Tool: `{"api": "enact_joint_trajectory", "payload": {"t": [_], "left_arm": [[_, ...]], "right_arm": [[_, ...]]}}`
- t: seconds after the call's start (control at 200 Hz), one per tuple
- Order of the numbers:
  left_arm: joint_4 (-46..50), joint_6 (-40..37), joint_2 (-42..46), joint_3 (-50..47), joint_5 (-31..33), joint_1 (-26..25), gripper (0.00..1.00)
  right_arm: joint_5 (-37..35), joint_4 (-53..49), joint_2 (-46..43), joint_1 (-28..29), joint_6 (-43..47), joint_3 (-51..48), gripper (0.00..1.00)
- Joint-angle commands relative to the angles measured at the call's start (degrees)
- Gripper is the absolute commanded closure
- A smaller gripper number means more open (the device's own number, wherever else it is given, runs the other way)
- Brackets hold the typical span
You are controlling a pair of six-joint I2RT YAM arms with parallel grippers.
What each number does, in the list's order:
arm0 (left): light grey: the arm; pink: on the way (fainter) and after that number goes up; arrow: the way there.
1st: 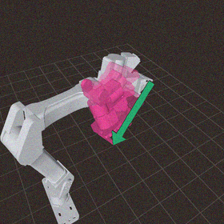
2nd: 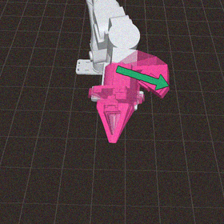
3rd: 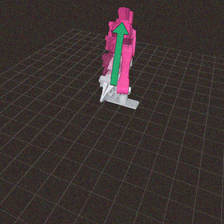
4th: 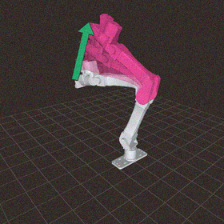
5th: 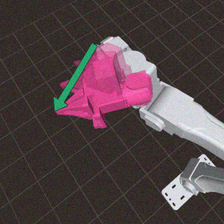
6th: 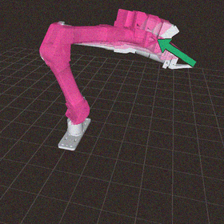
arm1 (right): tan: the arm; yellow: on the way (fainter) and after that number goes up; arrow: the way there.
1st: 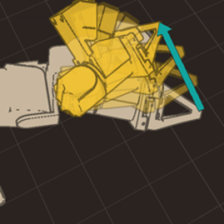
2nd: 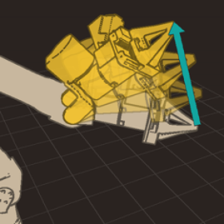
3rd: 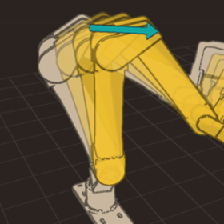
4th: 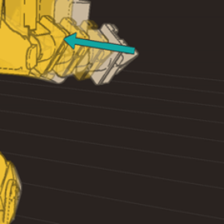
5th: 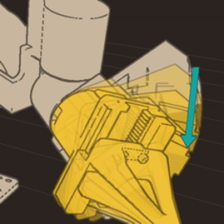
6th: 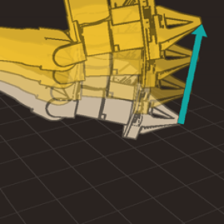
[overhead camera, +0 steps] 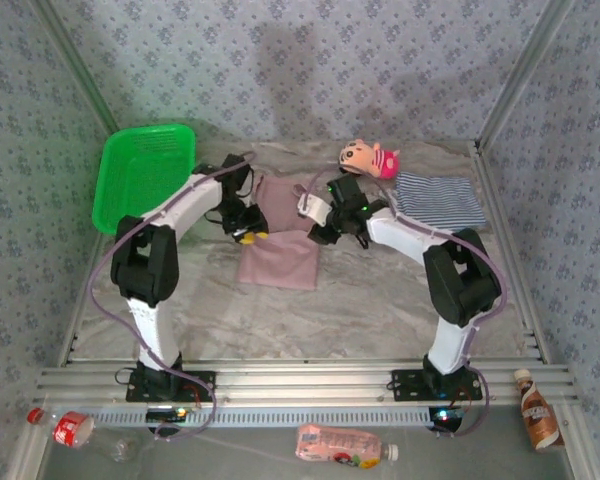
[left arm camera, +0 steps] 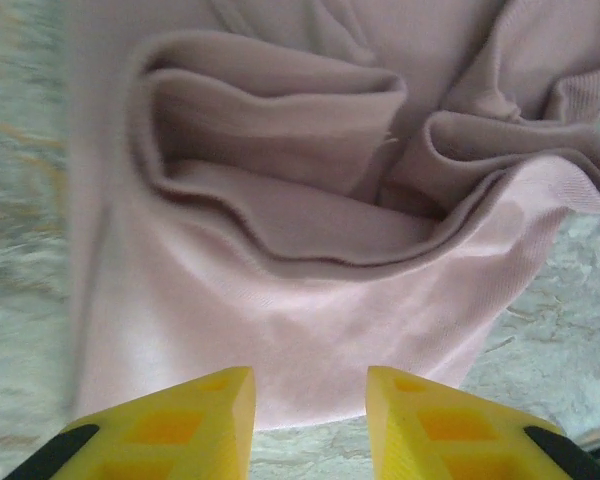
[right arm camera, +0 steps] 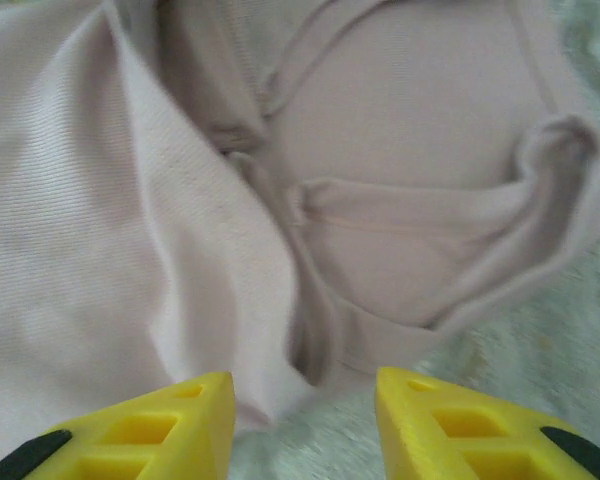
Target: Fold and stack the tank tops
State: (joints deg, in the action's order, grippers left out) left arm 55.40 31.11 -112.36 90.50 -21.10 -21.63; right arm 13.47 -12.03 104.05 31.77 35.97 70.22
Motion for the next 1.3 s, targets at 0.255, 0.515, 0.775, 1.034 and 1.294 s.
{"api": "enact_joint_trajectory", "payload": {"t": [0.255, 0.515, 0.775, 1.034, 1.294], "left_arm": [[-0.7, -2.8, -13.2, 10.0, 1.1, 2.9, 0.69], [1.6, -3.9, -11.8, 10.7, 2.6, 5.4, 0.60], [-0.1, -0.9, 2.7, -4.6, 3.8, 4.3, 0.50], [-5.6, 6.5, 12.5, -22.2, 3.0, 0.7, 0.48], [-10.1, 8.4, 10.6, -25.8, 3.6, 0.2, 0.48]], "right_arm": [[-16.2, 3.8, 11.4, 1.4, 0.9, 6.0, 0.57], [-16.3, 6.3, 4.8, 2.5, 1.3, 0.9, 0.53], [0.3, 7.4, -10.3, 5.7, 5.7, -15.3, 0.40], [1.5, 4.7, -11.1, 10.5, 10.1, -20.6, 0.35], [0.8, 6.6, -5.6, 11.4, 9.2, -17.0, 0.38]]}}
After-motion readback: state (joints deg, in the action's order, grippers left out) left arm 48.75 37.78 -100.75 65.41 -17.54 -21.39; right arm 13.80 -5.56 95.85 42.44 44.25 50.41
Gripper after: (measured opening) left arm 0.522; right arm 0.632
